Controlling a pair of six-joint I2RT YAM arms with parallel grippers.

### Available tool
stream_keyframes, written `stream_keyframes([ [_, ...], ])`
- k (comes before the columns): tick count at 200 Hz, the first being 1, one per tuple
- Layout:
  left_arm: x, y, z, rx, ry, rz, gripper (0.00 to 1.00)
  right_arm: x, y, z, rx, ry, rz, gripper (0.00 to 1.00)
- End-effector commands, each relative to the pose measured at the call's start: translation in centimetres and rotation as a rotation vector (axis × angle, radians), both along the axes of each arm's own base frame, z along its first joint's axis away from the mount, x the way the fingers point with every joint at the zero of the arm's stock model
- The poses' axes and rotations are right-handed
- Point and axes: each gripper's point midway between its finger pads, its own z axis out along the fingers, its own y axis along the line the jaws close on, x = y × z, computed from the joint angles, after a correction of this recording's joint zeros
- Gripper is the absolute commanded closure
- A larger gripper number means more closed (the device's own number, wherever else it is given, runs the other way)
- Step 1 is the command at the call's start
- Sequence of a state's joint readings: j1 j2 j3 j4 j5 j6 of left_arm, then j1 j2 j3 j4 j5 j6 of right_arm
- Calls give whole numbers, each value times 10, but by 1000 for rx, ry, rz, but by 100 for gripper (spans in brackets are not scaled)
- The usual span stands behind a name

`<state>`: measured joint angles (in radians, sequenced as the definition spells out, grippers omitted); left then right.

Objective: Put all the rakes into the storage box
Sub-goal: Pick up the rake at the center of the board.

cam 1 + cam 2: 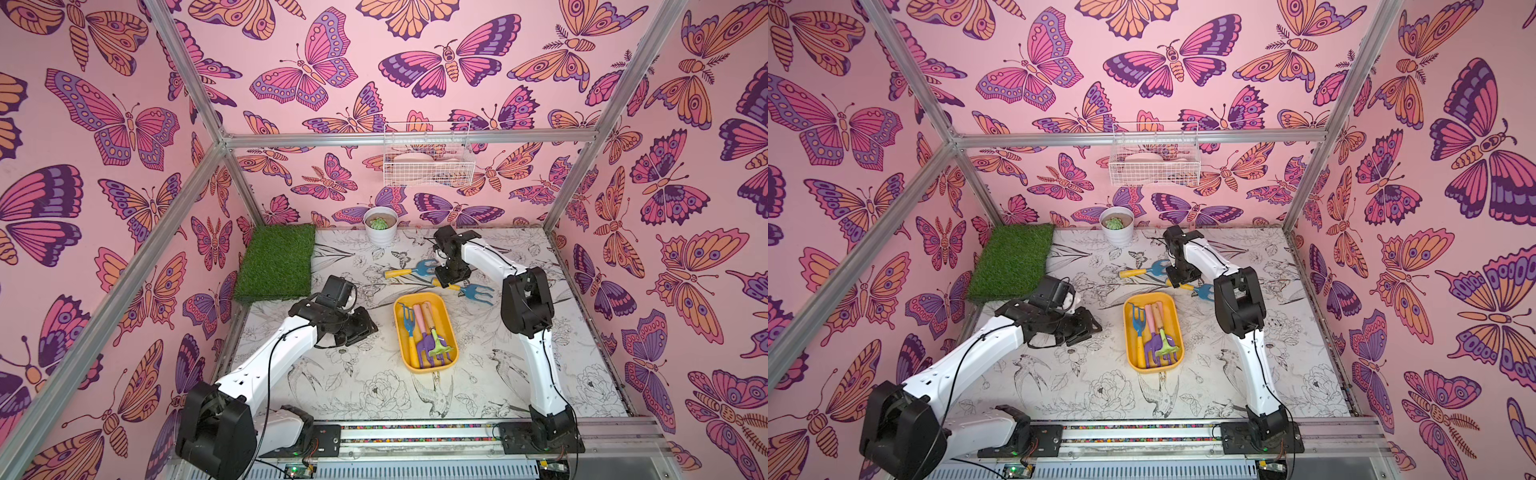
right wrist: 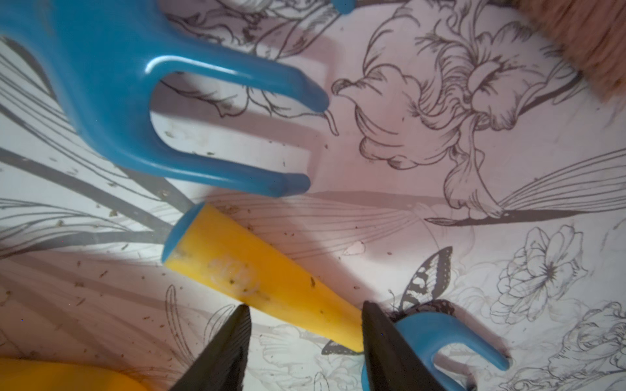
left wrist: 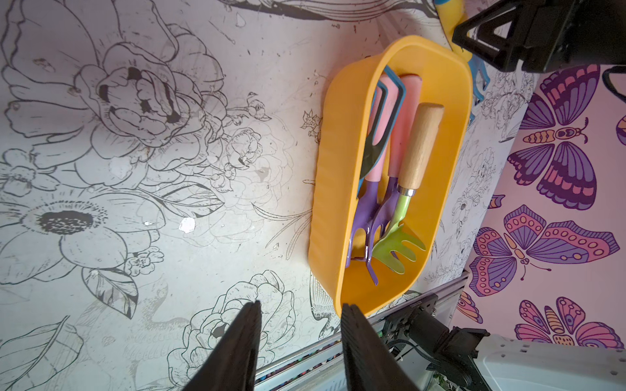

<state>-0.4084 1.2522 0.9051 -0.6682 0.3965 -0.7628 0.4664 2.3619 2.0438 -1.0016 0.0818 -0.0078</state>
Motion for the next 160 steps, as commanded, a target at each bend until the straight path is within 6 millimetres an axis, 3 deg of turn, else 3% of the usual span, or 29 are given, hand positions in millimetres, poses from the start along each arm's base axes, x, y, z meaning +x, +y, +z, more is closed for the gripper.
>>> stream_keyframes([
  [1, 2, 0, 4, 13, -7, -17, 55, 0, -7, -7, 10, 45, -21, 43],
  [85, 4, 0, 5, 19, -18, -11, 55, -18, -22, -16, -3, 80, -75, 54],
  [160, 2, 1, 4, 16, -31, -13, 55, -39, -40, -6, -32, 64, -168, 77],
])
